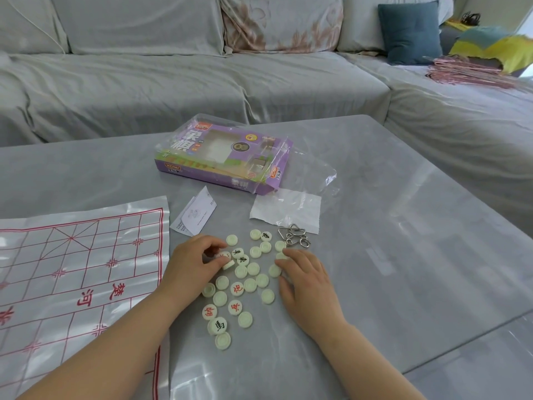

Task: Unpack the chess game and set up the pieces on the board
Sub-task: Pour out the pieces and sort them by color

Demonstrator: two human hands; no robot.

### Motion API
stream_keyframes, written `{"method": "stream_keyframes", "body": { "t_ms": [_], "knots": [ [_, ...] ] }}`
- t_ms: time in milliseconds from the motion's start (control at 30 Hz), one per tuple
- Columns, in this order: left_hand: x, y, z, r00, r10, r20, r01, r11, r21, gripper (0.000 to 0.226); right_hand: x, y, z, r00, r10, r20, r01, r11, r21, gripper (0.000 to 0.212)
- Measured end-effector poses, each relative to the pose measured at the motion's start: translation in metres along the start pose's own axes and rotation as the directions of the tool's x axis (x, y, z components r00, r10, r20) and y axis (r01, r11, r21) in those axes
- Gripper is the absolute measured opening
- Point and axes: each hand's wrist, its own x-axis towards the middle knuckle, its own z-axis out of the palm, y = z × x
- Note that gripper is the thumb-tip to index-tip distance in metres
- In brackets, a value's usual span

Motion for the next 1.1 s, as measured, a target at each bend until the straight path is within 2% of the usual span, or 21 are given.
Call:
{"method": "stream_keyframes", "body": {
  "t_ms": [100, 167, 200, 300, 367, 567, 633, 733, 833, 933, 1033, 1100],
  "knots": [
    [-0.002, -0.002, 0.000, 1.000, 0.005, 0.027, -0.006, 1.000, 0.017, 0.017, -0.001, -0.007, -0.001, 0.998, -0.067, 0.016, 0.066, 0.996, 0.067, 0.021],
    [-0.003, -0.005, 0.001, 0.998, 0.057, 0.030, -0.059, 0.996, 0.069, 0.007, -0.003, -0.014, -0.001, 0.987, -0.145, 0.064, 0.140, 0.988, 0.071, 0.023],
    [-0.003, -0.007, 0.000, 0.995, 0.097, 0.033, -0.100, 0.989, 0.111, 0.010, -0.004, -0.016, -0.001, 0.981, -0.168, 0.098, 0.164, 0.985, 0.053, 0.026],
    [-0.006, -0.016, -0.002, 0.956, 0.278, 0.093, -0.293, 0.914, 0.281, 0.035, -0.008, -0.017, -0.001, 0.967, -0.178, 0.185, 0.178, 0.984, 0.012, 0.034],
    [-0.008, -0.021, -0.004, 0.935, 0.339, 0.100, -0.352, 0.868, 0.349, 0.037, -0.011, -0.015, -0.002, 0.967, -0.163, 0.197, 0.166, 0.986, 0.002, 0.035],
    [-0.016, -0.023, -0.005, 0.948, 0.318, 0.023, -0.312, 0.909, 0.275, 0.039, -0.016, -0.017, -0.010, 0.993, -0.063, 0.102, 0.065, 0.998, -0.016, 0.032],
    [-0.020, -0.022, -0.004, 0.944, 0.328, 0.025, -0.322, 0.904, 0.282, 0.039, -0.018, -0.019, -0.010, 0.991, -0.107, 0.082, 0.105, 0.994, 0.020, 0.028],
    [-0.026, -0.024, -0.002, 0.935, 0.348, 0.069, -0.349, 0.870, 0.348, 0.040, -0.022, -0.022, -0.012, 0.968, -0.207, 0.141, 0.208, 0.978, 0.010, 0.029],
    [-0.028, -0.031, 0.000, 0.920, 0.381, 0.088, -0.384, 0.838, 0.387, 0.056, -0.024, -0.021, -0.012, 0.964, -0.210, 0.165, 0.217, 0.976, -0.026, 0.036],
    [-0.030, -0.035, -0.003, 0.911, 0.406, 0.068, -0.402, 0.839, 0.367, 0.068, -0.024, -0.019, -0.012, 0.981, -0.134, 0.137, 0.145, 0.987, -0.071, 0.032],
    [-0.031, -0.035, -0.004, 0.915, 0.404, 0.006, -0.375, 0.844, 0.383, 0.063, -0.022, -0.023, -0.011, 0.992, -0.079, 0.100, 0.084, 0.996, -0.041, 0.030],
    [-0.031, -0.035, -0.003, 0.918, 0.395, -0.021, -0.350, 0.837, 0.420, 0.048, -0.019, -0.033, -0.008, 0.984, -0.121, 0.134, 0.128, 0.991, -0.047, 0.033]
  ]
}}
